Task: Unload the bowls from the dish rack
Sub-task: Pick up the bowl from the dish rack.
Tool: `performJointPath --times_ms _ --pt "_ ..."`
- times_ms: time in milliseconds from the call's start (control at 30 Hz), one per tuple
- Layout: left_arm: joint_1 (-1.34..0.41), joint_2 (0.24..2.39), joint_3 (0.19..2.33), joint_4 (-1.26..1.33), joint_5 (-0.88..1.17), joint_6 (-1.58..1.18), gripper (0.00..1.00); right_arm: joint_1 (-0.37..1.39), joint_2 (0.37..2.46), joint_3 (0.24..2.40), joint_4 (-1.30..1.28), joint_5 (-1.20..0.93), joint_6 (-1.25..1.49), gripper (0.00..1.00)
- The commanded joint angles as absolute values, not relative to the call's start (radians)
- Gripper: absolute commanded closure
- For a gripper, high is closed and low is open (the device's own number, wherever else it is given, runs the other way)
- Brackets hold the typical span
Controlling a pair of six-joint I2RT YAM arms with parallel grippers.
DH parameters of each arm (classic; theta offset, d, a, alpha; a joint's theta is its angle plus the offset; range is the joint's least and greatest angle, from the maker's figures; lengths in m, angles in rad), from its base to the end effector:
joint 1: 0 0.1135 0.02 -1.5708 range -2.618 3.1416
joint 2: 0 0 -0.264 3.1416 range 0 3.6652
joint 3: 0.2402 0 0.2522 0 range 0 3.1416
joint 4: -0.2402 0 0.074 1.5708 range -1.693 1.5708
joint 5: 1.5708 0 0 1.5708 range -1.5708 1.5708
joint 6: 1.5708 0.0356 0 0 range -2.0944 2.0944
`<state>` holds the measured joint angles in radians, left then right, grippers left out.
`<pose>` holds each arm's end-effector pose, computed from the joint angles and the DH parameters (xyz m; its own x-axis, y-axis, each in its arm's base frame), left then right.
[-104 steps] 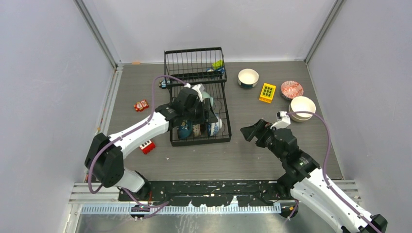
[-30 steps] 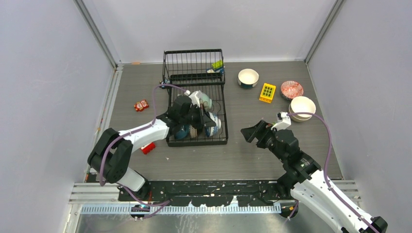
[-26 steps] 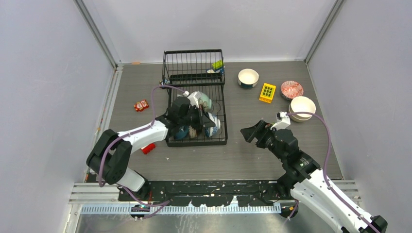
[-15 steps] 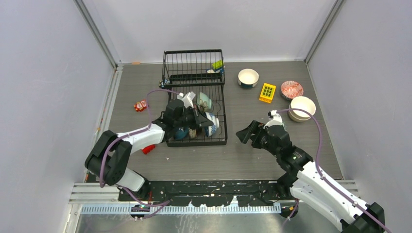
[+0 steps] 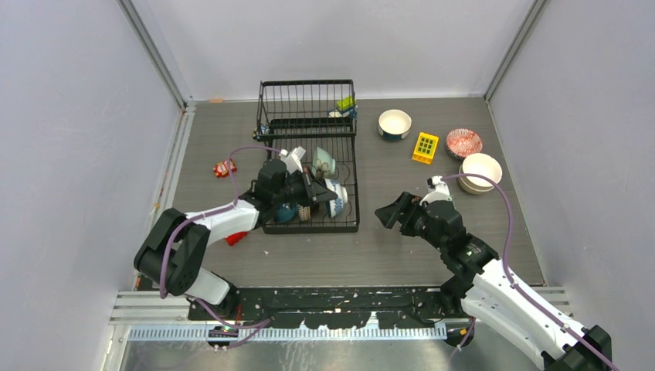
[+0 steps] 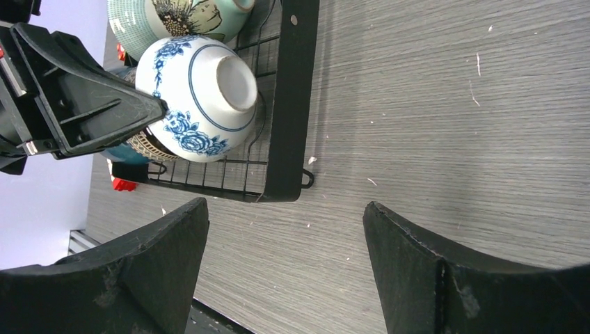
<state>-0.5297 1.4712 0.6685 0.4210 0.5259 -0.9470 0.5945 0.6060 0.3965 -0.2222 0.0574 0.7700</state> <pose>0.2536 -0.1692 0.2027 -0.8688 -0.3048 -0.3903 0.2292 0.4512 -0.8625 0.1292 0.0849 0.2258 -0.6081 0.4278 -0.6688 -0.1291 0.7778 0.6150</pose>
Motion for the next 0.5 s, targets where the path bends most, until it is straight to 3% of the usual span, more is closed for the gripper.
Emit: performJointPath --times_ms 0,467 --pt "-0.52 1.401 0.693 0.632 0.599 -0.98 1.0 0.598 0.592 0.404 -0.171 0.052 0.762 0.15" --pt "-0.515 1.353 0.724 0.599 0.606 -0.97 1.0 0.598 0.574 0.407 -0.178 0.05 0.761 0.15"
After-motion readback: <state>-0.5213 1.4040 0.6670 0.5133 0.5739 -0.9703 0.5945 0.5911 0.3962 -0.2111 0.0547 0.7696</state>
